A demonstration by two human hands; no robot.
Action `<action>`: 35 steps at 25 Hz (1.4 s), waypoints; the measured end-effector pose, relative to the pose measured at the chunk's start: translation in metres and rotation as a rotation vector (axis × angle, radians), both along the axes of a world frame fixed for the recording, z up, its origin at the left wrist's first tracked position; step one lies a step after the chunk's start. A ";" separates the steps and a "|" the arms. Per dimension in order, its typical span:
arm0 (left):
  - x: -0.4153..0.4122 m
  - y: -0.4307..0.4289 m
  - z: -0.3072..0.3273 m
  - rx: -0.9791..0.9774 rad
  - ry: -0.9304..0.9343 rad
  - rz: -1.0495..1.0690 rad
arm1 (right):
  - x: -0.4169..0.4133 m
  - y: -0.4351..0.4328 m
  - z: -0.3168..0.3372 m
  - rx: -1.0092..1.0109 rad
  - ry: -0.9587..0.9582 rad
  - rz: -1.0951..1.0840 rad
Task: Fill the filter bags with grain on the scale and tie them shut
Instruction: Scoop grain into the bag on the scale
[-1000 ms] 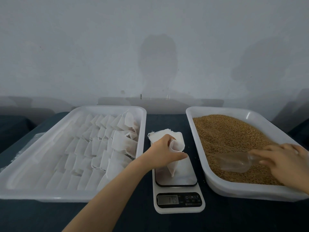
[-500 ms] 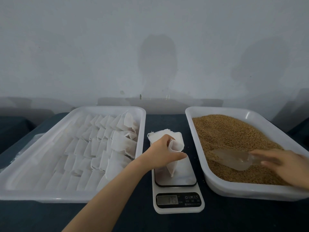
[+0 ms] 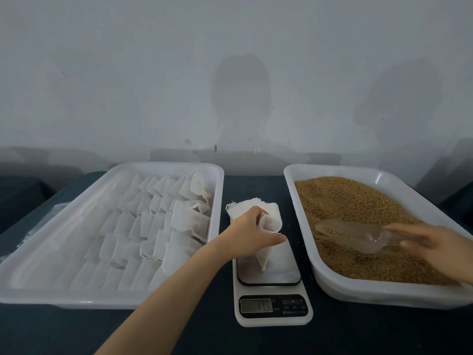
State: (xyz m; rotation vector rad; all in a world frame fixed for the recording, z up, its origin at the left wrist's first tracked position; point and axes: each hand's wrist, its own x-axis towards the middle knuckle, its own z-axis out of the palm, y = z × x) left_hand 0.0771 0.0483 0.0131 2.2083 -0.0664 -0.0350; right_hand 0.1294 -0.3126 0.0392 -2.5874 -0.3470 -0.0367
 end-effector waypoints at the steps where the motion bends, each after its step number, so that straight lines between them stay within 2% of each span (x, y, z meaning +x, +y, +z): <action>1: 0.000 0.000 0.000 -0.006 -0.001 0.001 | -0.003 0.005 0.006 0.004 -0.007 0.012; 10: -0.001 -0.002 0.002 -0.038 -0.007 0.005 | -0.016 0.076 0.074 -0.096 -0.178 0.225; 15: -0.003 -0.003 0.005 -0.056 -0.007 -0.017 | -0.012 0.100 0.085 -0.311 -0.288 0.209; 25: -0.002 -0.003 0.005 -0.051 -0.050 -0.009 | -0.010 0.126 0.102 -0.597 -0.416 0.215; 35: -0.003 -0.002 0.006 -0.048 -0.049 0.000 | -0.009 0.141 0.112 -0.687 -0.479 0.224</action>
